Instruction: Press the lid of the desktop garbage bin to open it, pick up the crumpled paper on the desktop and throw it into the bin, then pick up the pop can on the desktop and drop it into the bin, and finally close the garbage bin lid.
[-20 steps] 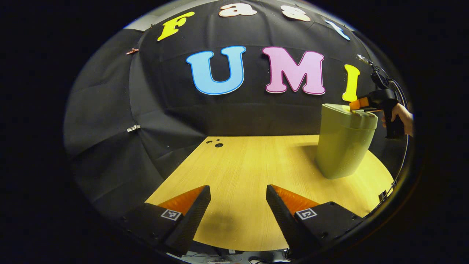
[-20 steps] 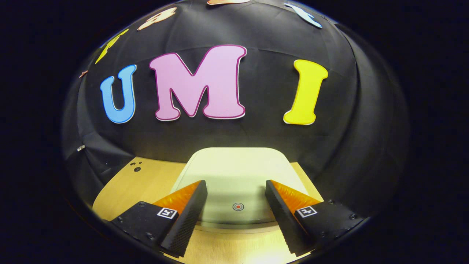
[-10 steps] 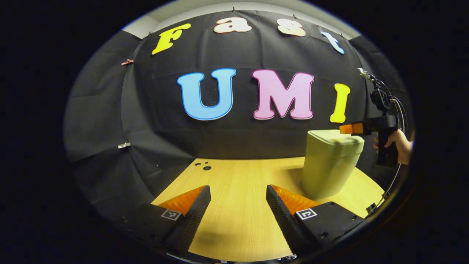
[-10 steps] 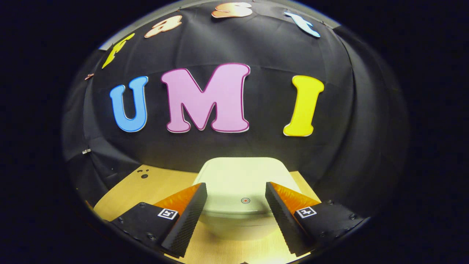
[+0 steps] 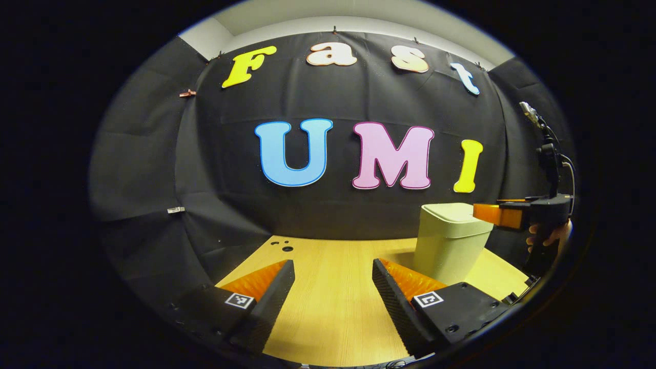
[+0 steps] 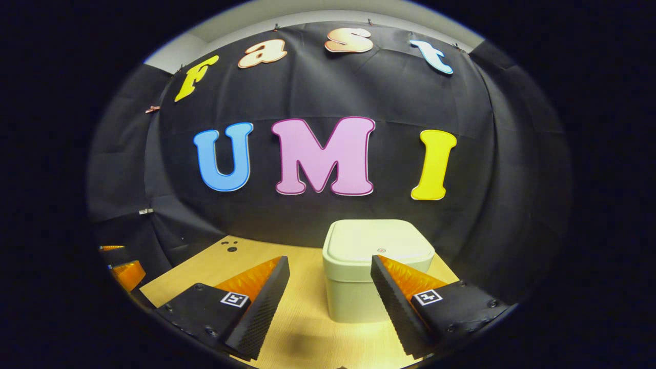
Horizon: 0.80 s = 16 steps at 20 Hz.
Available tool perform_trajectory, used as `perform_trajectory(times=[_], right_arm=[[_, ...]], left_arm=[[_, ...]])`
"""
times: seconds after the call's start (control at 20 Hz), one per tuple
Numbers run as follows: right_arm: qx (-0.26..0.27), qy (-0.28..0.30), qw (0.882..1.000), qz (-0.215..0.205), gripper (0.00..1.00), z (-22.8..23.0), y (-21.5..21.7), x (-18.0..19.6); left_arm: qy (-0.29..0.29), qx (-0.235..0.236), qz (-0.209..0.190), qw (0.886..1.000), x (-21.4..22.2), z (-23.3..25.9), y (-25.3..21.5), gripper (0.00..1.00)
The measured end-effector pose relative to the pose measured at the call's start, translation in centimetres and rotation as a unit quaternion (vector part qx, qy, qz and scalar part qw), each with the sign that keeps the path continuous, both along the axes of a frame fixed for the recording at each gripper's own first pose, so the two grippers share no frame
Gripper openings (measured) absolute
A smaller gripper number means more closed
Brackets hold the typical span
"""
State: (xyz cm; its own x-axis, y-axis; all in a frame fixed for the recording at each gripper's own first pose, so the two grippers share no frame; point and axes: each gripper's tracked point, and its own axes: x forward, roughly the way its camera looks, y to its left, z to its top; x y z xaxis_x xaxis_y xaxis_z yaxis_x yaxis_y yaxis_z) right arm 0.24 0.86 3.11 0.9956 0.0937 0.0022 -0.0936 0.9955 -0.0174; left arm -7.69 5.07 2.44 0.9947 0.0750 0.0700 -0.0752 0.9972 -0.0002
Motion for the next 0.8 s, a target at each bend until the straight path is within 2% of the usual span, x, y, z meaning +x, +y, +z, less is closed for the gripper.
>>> perform_trajectory(times=[0.4,0.6,0.75,0.8], right_arm=[[0.009,0.102,0.994,0.03,1.0,-9.6,3.5,-5.8],[0.009,0.125,0.991,0.04,1.0,-11.5,5.2,-7.0],[-0.005,0.137,0.989,0.046,1.0,-12.4,5.9,-7.5],[0.001,0.143,0.989,0.048,1.0,-12.5,6.0,-7.5]], left_arm=[[0.026,-0.007,-0.014,1.0,-2.2,-3.5,-1.0,0.98],[0.048,-0.032,-0.04,0.998,-2.5,-5.7,-2.2,0.98],[0.057,-0.021,-0.038,0.997,-2.4,-6.4,-1.8,1.0],[0.058,-0.021,-0.04,0.997,-2.3,-6.7,-2.0,0.98]])
